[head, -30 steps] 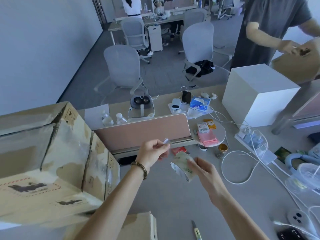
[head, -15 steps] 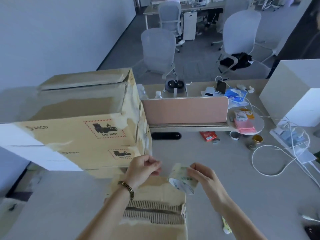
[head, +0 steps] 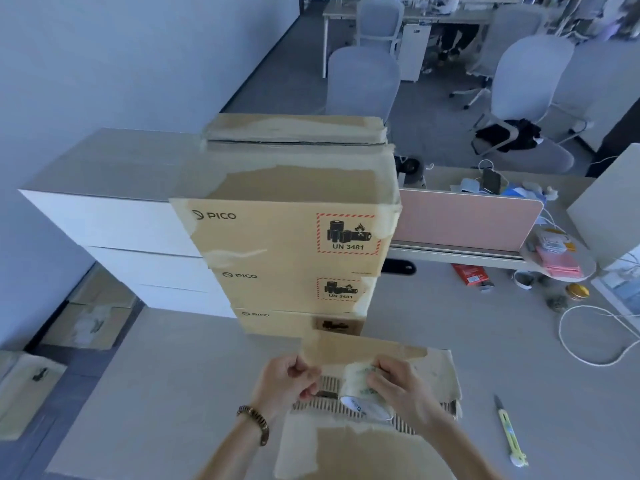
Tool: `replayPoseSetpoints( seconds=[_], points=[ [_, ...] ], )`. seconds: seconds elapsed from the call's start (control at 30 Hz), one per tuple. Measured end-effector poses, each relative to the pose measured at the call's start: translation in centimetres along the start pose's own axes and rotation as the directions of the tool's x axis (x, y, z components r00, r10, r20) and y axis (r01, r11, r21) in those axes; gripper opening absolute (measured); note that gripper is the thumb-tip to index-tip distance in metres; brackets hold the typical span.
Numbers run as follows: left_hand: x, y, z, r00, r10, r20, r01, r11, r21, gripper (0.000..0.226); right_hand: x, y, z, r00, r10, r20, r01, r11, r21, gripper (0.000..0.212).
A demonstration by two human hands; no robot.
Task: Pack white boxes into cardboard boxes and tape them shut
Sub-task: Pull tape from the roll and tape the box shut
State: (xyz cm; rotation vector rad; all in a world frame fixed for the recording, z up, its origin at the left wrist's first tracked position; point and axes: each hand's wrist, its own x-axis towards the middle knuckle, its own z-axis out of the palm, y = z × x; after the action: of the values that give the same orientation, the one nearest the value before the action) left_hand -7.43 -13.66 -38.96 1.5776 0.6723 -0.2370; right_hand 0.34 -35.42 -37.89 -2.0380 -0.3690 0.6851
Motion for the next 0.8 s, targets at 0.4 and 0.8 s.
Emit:
replayPoseSetpoints(
  seconds=[0.4,0.8],
  points=[
    [2.6,-4.6,-3.0,0.995,-0.098,-0.012,0.096,0.989,-0.113,0.027,1.5,0.6,6.0,0.999,0.009,-0.037,-0.014,0.992,-0.125,0.035],
    [3.8,-6.3,-5.1,0.997,-0.064,-0.037,0.064,0.998,0.018,0.023,2.9,0.7,5.1,0.987,-0.029,0.159,0.044,0.994,-0.095,0.049]
  ],
)
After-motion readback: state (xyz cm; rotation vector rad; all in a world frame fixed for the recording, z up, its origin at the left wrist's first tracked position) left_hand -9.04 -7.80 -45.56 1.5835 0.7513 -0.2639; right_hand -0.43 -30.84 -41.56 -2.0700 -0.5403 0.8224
